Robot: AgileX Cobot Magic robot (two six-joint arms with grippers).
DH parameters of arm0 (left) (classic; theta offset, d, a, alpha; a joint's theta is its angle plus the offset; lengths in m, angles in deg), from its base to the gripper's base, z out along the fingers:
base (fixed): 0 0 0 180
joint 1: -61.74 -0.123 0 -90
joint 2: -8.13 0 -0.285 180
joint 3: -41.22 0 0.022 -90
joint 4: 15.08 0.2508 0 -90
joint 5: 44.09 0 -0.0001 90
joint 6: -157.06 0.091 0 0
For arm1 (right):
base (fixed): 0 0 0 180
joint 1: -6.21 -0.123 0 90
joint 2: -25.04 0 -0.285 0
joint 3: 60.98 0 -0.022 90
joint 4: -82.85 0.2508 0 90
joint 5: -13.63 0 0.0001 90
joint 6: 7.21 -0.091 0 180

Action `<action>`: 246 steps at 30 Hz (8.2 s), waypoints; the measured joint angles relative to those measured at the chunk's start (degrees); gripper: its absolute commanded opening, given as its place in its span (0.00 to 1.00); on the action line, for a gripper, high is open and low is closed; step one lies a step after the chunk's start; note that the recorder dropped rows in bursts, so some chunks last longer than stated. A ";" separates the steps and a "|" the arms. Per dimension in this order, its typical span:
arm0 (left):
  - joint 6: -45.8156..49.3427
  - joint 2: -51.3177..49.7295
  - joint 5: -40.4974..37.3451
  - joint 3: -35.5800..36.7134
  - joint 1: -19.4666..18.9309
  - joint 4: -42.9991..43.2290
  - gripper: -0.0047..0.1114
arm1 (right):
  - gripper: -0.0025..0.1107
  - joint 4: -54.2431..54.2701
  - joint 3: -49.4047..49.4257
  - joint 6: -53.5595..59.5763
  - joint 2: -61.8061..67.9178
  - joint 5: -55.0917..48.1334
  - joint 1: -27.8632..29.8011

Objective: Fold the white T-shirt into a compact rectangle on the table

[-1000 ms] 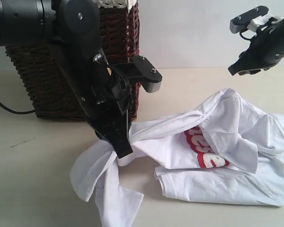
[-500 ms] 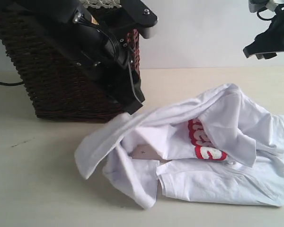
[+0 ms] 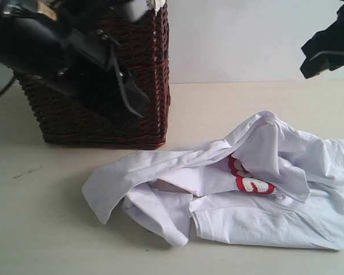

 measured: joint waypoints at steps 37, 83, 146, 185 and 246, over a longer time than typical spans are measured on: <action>-3.43 56.18 28.54 44.16 0.00 -11.03 0.04 | 0.37 13.99 2.82 4.05 -10.46 6.20 0.00; -21.22 80.14 29.59 67.77 -29.08 4.87 0.04 | 0.37 14.21 2.82 4.05 -10.46 6.37 0.00; -22.66 80.14 19.10 67.93 -29.08 4.76 0.04 | 0.54 -2.67 13.37 3.32 6.94 9.34 0.00; -22.66 80.14 19.10 67.93 -29.08 4.66 0.04 | 0.47 -20.54 5.57 -5.37 13.77 37.61 -5.61; -22.66 80.14 19.10 67.93 -29.08 4.66 0.04 | 0.02 -36.63 7.11 -7.77 17.09 25.90 -7.88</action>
